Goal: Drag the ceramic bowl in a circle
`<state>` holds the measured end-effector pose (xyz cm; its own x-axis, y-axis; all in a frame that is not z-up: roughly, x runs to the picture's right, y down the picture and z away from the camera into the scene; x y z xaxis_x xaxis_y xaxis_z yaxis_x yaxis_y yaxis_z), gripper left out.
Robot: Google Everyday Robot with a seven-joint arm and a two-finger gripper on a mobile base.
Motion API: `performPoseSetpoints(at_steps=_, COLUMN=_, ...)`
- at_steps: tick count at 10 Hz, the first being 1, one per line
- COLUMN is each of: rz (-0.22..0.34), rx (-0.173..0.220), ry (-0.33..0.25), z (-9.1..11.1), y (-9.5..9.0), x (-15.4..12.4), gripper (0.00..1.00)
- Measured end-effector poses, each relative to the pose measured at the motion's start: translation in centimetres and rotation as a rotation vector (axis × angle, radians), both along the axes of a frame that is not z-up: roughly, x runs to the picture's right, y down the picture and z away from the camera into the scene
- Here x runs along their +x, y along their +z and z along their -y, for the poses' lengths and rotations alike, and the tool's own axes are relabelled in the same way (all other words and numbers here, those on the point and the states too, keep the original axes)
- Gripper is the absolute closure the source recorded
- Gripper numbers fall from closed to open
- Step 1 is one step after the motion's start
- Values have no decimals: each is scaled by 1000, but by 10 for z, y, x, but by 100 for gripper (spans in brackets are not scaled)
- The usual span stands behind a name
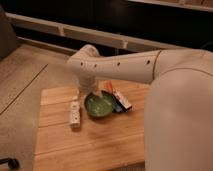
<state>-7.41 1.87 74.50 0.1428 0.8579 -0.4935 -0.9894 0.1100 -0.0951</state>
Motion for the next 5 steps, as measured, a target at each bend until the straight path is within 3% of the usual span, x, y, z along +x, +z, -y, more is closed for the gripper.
performPoseSetpoints(at_steps=2, rz=-4, rx=37, ry=15, z=18, y=8, x=15, gripper=35)
performPoseSetpoints(at_steps=5, rz=5, rx=33, ry=14, z=16, y=7, x=9, gripper=35)
